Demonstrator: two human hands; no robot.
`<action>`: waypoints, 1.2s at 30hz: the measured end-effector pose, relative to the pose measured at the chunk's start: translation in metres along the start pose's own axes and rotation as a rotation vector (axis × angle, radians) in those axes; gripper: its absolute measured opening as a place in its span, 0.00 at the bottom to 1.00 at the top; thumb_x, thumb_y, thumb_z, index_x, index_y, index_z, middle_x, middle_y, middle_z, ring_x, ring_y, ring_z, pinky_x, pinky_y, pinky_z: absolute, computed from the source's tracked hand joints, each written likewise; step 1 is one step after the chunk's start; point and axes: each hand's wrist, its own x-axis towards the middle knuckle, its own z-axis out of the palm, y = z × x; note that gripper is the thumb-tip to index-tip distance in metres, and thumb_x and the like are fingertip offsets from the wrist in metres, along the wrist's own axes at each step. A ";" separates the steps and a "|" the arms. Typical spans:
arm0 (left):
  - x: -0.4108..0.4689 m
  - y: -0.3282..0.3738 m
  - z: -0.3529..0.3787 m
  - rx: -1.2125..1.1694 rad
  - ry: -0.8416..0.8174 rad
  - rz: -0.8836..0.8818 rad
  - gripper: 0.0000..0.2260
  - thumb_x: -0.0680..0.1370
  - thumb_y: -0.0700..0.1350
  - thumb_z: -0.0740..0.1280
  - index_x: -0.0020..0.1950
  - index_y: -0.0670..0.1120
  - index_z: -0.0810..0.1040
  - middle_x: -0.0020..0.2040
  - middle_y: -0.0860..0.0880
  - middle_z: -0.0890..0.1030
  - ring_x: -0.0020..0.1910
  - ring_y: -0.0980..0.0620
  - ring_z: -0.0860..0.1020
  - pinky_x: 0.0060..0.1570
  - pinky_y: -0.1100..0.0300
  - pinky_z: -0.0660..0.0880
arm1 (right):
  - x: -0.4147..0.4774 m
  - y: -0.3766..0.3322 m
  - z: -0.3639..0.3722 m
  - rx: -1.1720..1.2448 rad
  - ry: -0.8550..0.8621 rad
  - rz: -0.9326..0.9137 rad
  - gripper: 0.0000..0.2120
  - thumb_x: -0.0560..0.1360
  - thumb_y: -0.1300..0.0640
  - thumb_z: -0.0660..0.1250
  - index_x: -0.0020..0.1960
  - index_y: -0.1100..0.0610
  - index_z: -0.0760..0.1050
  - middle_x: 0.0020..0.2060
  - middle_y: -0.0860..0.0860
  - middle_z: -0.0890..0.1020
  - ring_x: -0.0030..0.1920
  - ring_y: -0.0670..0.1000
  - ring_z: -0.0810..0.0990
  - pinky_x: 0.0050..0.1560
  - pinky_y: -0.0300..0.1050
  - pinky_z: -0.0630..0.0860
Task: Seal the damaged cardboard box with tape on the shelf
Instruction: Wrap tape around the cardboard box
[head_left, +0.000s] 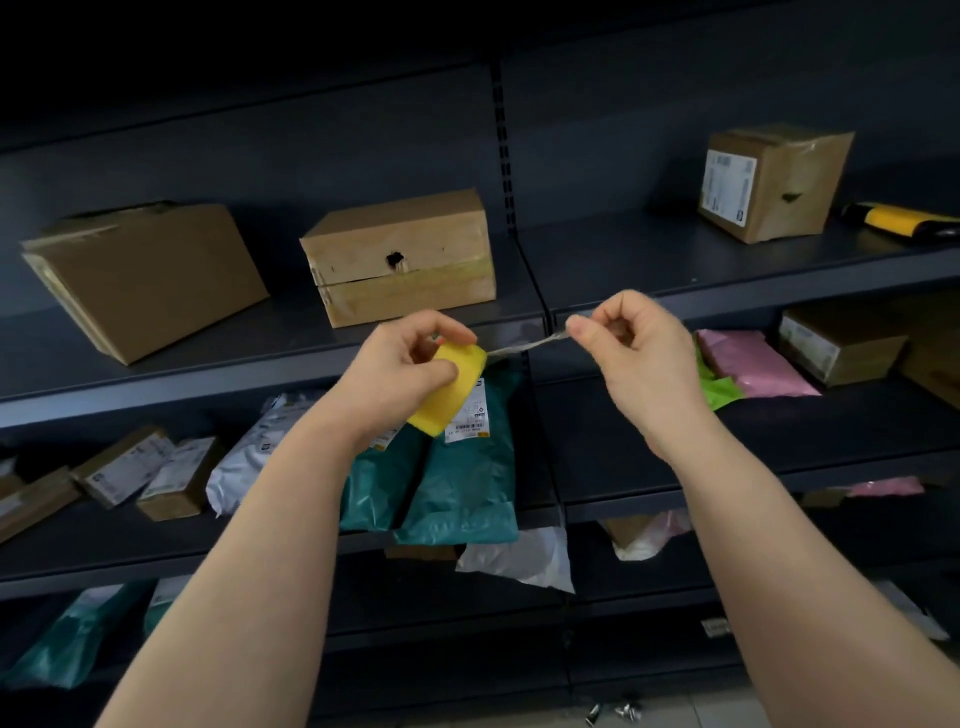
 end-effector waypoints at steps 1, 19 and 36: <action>0.001 0.003 0.004 0.029 -0.031 0.000 0.15 0.76 0.34 0.65 0.51 0.54 0.82 0.38 0.47 0.71 0.36 0.51 0.69 0.38 0.57 0.68 | 0.002 -0.001 0.000 -0.012 0.053 -0.029 0.12 0.75 0.50 0.70 0.37 0.50 0.71 0.29 0.44 0.72 0.30 0.42 0.68 0.36 0.40 0.67; 0.112 0.097 0.064 0.421 0.121 0.322 0.13 0.77 0.43 0.64 0.61 0.51 0.79 0.54 0.47 0.74 0.54 0.45 0.76 0.49 0.60 0.69 | 0.102 -0.064 -0.039 0.561 0.140 0.064 0.07 0.83 0.54 0.59 0.47 0.55 0.70 0.49 0.51 0.81 0.52 0.48 0.84 0.50 0.50 0.82; 0.220 0.106 0.087 0.128 -0.197 0.412 0.06 0.79 0.47 0.68 0.43 0.54 0.82 0.43 0.52 0.82 0.46 0.52 0.80 0.49 0.57 0.76 | 0.200 -0.023 -0.039 0.260 0.270 0.066 0.08 0.80 0.51 0.64 0.43 0.51 0.72 0.48 0.52 0.79 0.57 0.56 0.79 0.61 0.58 0.75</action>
